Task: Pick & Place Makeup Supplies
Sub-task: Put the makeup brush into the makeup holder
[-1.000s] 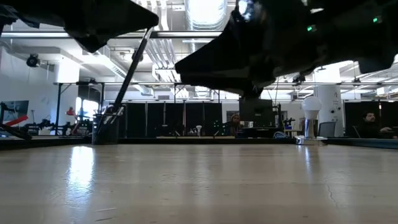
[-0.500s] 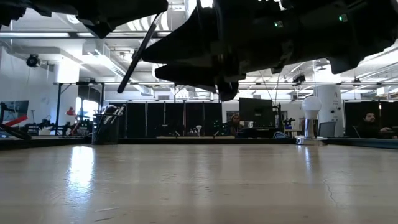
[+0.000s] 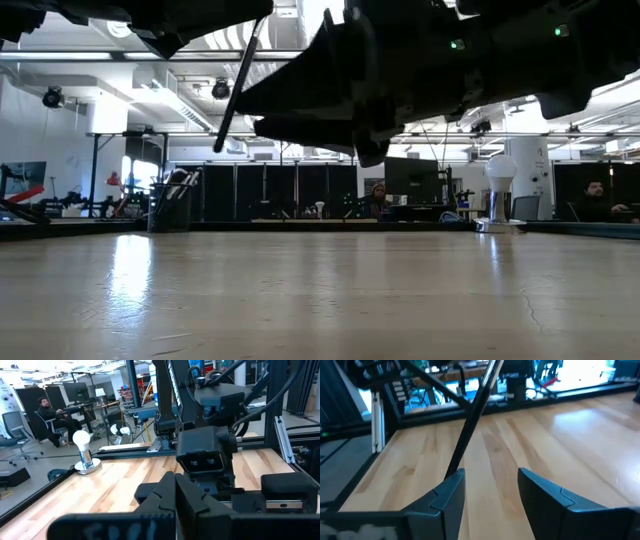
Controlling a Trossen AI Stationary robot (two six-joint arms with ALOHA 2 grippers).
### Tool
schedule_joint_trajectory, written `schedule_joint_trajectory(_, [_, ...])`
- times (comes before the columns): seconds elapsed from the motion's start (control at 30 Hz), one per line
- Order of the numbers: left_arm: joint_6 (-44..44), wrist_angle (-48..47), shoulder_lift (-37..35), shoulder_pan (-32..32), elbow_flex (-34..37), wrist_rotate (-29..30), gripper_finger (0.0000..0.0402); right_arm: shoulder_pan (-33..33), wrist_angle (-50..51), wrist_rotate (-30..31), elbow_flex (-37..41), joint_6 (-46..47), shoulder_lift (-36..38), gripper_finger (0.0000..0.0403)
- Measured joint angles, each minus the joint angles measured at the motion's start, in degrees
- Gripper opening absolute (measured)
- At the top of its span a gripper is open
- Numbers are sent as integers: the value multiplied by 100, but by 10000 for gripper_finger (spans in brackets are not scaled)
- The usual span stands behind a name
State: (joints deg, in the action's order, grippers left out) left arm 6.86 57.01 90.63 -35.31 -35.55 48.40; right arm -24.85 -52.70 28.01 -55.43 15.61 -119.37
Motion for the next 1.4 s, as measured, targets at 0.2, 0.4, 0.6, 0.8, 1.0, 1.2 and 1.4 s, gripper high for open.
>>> schedule_joint_trajectory(0.2, [6,-1,0,0,0,-9,0,-36,410,-3,111,200,235,182])
schedule_joint_trajectory(0.4, [13,0,0,0,0,-15,0,-124,413,-72,126,197,330,200])
schedule_joint_trajectory(0.6, [13,186,0,0,-9,-114,0,-26,387,-103,-19,220,322,198])
schedule_joint_trajectory(0.8, [175,227,0,2,-91,-114,0,121,408,-108,-201,107,212,182])
schedule_joint_trajectory(1.0, [238,258,0,3,-118,-110,0,103,395,-107,-217,-46,199,117])
schedule_joint_trajectory(1.2, [129,221,-120,4,-116,-155,0,79,407,-77,-202,-318,199,19])
schedule_joint_trajectory(1.4, [-486,-711,-664,-15,-92,-297,14,25,458,63,-184,-448,199,15])
